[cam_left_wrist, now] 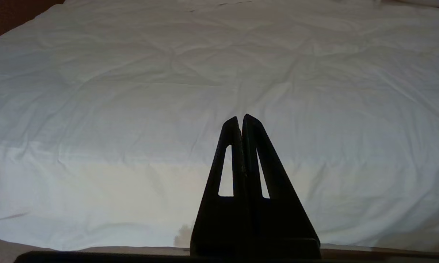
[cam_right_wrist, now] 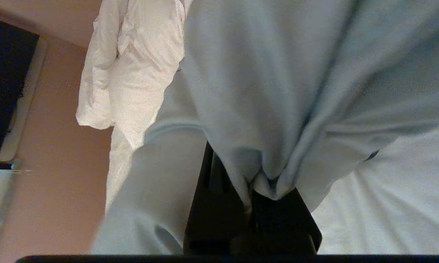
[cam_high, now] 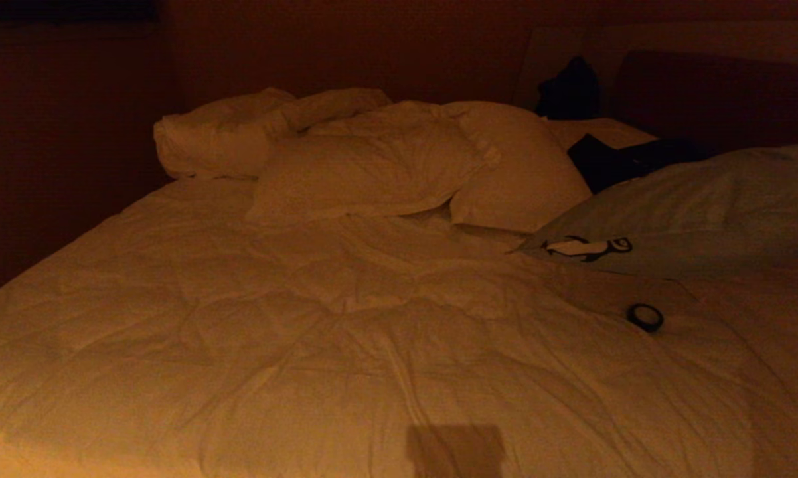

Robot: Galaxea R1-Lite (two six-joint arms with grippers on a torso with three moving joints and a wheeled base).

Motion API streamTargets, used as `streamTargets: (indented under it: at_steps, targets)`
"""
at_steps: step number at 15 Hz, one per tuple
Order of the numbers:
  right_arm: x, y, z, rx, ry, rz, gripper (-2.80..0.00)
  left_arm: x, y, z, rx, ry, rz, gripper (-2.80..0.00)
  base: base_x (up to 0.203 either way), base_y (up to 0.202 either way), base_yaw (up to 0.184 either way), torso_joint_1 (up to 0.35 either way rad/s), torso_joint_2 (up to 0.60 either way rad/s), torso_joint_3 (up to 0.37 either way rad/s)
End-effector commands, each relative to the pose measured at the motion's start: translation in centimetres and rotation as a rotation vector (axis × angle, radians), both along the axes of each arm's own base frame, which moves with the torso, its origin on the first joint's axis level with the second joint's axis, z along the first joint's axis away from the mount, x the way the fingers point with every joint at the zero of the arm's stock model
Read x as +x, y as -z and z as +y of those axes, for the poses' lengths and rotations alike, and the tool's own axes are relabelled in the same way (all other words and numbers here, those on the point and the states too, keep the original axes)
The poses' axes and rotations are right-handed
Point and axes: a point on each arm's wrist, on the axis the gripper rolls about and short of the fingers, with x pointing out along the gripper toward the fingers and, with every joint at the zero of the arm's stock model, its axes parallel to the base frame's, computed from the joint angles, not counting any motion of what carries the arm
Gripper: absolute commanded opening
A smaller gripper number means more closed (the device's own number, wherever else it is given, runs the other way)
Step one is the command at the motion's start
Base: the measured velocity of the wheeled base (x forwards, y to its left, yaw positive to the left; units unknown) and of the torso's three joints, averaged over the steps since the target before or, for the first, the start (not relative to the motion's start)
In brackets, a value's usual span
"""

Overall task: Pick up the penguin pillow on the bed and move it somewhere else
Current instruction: Place the pillow at the bedside

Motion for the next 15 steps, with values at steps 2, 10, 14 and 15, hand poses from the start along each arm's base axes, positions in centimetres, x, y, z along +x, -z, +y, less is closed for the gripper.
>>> streamTargets:
  at_steps: [2, 10, 14, 15]
  targets:
    - [0.9, -0.3, -0.6, -0.163, -0.036, -0.040, -2.80, 0.0, 0.1, 0.0, 0.000, -0.002, 0.003, -2.80, 0.000, 0.000, 0.000, 0.000, 0.00, 0.000]
    - [3.7, 0.1, -1.3, -0.265, -0.087, -0.056, -2.80, 0.0, 0.1, 0.0, 0.000, 0.000, 0.003, -2.80, 0.000, 0.000, 0.000, 0.000, 0.00, 0.000]
    - [5.1, 1.0, -0.2, -0.361, -0.167, -0.073, -2.80, 0.0, 0.1, 0.0, 0.000, -0.001, 0.003, -2.80, 0.000, 0.000, 0.000, 0.000, 0.00, 0.000]
    - [5.3, 1.2, -0.1, -0.376, -0.178, -0.076, -2.80, 0.0, 0.1, 0.0, 0.000, -0.001, 0.003, -2.80, 0.000, 0.000, 0.000, 0.000, 0.00, 0.000]
